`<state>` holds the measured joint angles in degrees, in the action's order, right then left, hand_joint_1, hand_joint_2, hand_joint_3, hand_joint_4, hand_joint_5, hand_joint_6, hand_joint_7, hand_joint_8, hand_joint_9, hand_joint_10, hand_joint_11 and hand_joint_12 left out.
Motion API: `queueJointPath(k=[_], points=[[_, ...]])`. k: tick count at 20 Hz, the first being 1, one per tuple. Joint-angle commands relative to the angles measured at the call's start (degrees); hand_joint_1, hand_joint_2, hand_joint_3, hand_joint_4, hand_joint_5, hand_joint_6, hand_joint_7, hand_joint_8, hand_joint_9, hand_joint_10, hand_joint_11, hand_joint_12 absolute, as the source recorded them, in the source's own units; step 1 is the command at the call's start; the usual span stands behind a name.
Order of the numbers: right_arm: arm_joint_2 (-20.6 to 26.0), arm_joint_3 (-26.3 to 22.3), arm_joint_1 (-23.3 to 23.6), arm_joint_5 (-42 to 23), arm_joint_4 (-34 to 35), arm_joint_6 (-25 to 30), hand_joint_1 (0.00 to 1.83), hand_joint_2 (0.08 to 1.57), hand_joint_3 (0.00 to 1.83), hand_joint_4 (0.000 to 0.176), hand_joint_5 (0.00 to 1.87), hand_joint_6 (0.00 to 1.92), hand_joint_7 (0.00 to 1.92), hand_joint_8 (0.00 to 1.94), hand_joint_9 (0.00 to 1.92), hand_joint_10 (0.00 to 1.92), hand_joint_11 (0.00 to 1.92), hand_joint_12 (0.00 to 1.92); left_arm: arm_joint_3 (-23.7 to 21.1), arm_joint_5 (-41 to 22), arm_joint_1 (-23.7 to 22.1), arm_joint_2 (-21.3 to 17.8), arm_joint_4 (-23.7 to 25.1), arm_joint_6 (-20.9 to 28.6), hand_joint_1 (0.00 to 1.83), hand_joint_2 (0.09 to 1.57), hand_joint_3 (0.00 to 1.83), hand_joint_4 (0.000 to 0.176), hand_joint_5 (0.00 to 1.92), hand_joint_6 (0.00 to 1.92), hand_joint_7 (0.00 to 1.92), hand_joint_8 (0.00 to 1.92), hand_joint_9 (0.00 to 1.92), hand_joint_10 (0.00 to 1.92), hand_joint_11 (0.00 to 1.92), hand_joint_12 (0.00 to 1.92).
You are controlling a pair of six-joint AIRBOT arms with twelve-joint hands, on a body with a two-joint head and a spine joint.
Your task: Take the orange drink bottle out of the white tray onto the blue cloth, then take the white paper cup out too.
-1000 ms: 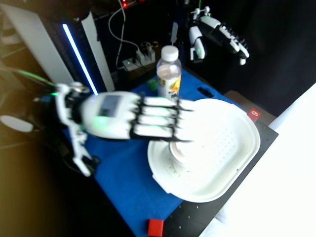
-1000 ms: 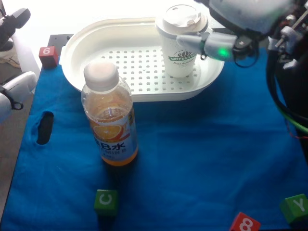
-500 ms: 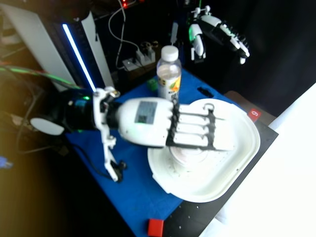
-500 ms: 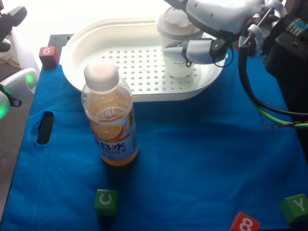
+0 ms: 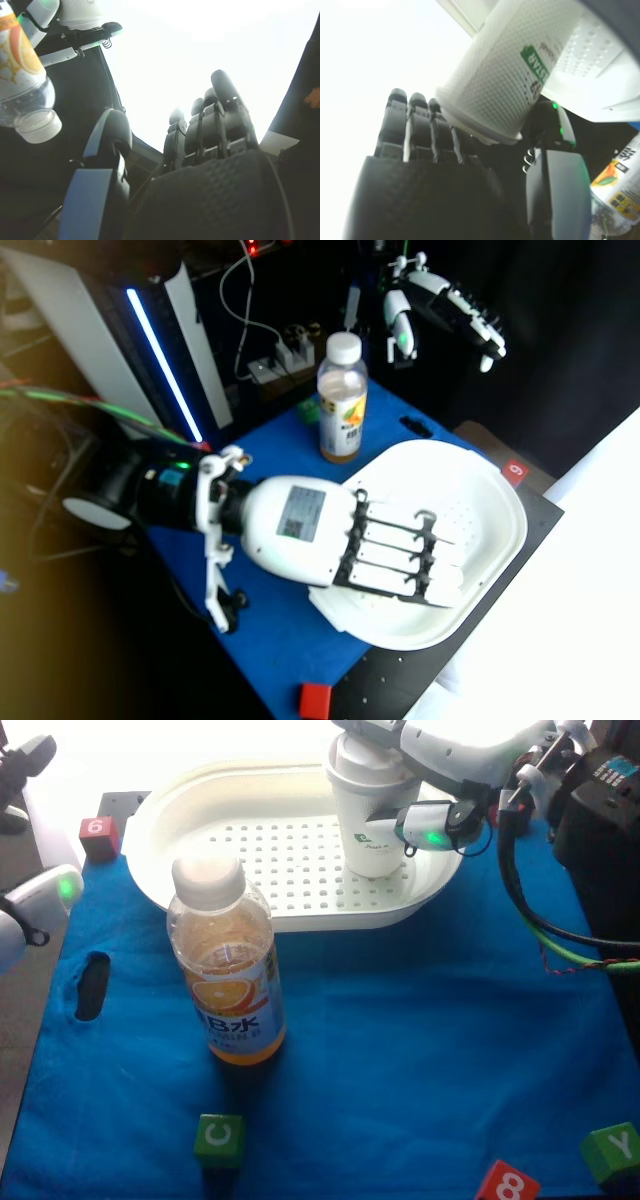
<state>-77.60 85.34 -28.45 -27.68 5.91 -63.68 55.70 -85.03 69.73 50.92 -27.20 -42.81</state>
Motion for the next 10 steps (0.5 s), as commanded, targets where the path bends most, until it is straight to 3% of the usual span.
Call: queueJointPath(k=[1,2,3,4,5,6,7,8,9,10], points=[[0.0,0.0,0.8,-6.3,0.0,0.0,0.85,1.21,0.00,0.000,0.18,0.64,0.43,0.03,0.23,0.50,0.00,1.50,0.4,-7.2,-0.2,0.1,0.1,0.4,0.66,1.35,0.00,0.079,0.15,0.00,0.07,0.00,0.15,0.02,0.00,1.12],[0.0,-0.1,0.8,-6.3,0.0,0.0,0.85,1.21,0.00,0.000,0.18,0.64,0.43,0.03,0.23,0.50,0.00,1.50,0.3,-7.2,-0.2,0.3,0.1,0.4,0.66,1.35,0.00,0.079,0.15,0.00,0.07,0.00,0.15,0.02,0.00,1.12],[0.0,-0.2,0.8,-6.3,0.0,0.0,0.84,1.22,0.00,0.000,0.10,0.90,0.42,0.03,0.16,0.68,0.00,1.54,0.4,-7.2,-0.2,0.3,0.1,0.5,0.66,1.35,0.00,0.084,0.14,0.00,0.07,0.00,0.15,0.02,0.00,1.12],[0.0,-0.6,0.8,-6.3,0.0,0.0,0.84,1.23,0.00,0.000,0.02,1.10,0.41,0.02,0.13,1.04,0.00,1.77,0.5,-7.0,-0.2,0.4,0.1,0.6,0.67,1.35,0.00,0.094,0.14,0.00,0.08,0.00,0.15,0.02,0.00,1.09],[0.0,-0.8,0.8,-6.3,0.0,0.0,0.84,1.23,0.00,0.000,0.02,1.10,0.41,0.02,0.13,1.04,0.00,1.77,0.5,-7.0,-0.2,0.5,0.1,0.6,0.67,1.35,0.00,0.094,0.14,0.00,0.08,0.00,0.15,0.02,0.00,1.09],[0.1,-1.1,0.8,-6.4,0.0,0.0,0.88,1.22,0.00,0.000,0.03,1.09,0.46,0.07,0.23,1.29,0.18,1.86,0.5,-7.0,-0.2,0.5,0.1,0.6,0.65,1.34,0.00,0.099,0.15,0.00,0.09,0.00,0.15,0.02,0.00,1.06],[0.3,-1.5,0.8,-6.7,-0.1,0.0,0.88,1.23,0.00,0.000,0.03,1.11,0.41,0.22,0.28,1.39,0.31,1.87,0.6,-7.0,-0.2,0.5,0.1,0.6,0.65,1.34,0.00,0.098,0.15,0.00,0.10,0.01,0.15,0.02,0.00,1.05],[0.6,-1.9,0.8,-7.2,-0.2,0.0,0.88,1.22,0.00,0.000,0.06,1.09,0.22,0.76,0.36,1.49,0.45,1.87,0.6,-7.0,-0.2,0.5,0.1,0.6,0.64,1.35,0.00,0.099,0.16,0.00,0.11,0.01,0.15,0.02,0.00,0.96],[1.3,-2.7,0.8,-8.0,-0.4,0.0,0.89,1.22,0.00,0.000,0.02,1.20,0.14,0.95,0.26,1.58,0.27,1.91,0.6,-6.9,-0.2,0.6,0.1,0.6,0.66,1.35,0.00,0.097,0.15,0.00,0.10,0.00,0.14,0.01,0.00,0.96],[1.7,-3.3,0.8,-8.5,-0.8,0.0,0.89,1.22,0.00,0.000,0.02,1.20,0.14,0.95,0.26,1.58,0.27,1.91,0.6,-6.9,-0.2,0.6,0.1,0.6,0.66,1.35,0.00,0.097,0.15,0.00,0.10,0.00,0.14,0.01,0.00,0.96]])
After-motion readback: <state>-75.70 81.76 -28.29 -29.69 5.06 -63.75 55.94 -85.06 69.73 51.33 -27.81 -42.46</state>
